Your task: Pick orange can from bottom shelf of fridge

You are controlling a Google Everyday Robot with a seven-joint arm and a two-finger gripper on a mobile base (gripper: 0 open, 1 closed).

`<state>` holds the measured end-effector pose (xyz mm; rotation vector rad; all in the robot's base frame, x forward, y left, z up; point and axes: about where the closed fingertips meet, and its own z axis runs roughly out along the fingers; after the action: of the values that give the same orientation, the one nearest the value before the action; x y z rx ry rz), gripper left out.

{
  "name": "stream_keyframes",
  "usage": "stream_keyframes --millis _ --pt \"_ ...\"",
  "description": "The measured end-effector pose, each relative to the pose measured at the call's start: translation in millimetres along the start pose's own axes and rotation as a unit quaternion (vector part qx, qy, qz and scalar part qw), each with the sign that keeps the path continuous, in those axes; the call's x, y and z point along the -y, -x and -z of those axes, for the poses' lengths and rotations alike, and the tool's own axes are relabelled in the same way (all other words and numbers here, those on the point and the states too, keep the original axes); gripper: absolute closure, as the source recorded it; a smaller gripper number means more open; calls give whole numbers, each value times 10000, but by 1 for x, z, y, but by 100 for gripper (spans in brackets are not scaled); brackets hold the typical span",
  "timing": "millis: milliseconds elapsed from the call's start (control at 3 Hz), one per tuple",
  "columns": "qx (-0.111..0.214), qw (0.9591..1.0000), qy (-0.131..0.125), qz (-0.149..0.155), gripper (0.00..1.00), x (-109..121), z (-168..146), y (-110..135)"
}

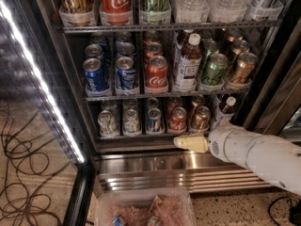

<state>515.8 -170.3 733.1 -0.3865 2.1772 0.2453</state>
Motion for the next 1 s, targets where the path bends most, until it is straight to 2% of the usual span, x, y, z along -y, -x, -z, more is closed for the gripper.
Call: stream_keyframes --millis 333,667,1000 --pt "167 9995 -77 -275 0 -1 -11 -4" --pt "271 9966 -138 -763 0 -6 -47 -33" --pt "386 9928 -252 -1106 0 -18 -76 -56"
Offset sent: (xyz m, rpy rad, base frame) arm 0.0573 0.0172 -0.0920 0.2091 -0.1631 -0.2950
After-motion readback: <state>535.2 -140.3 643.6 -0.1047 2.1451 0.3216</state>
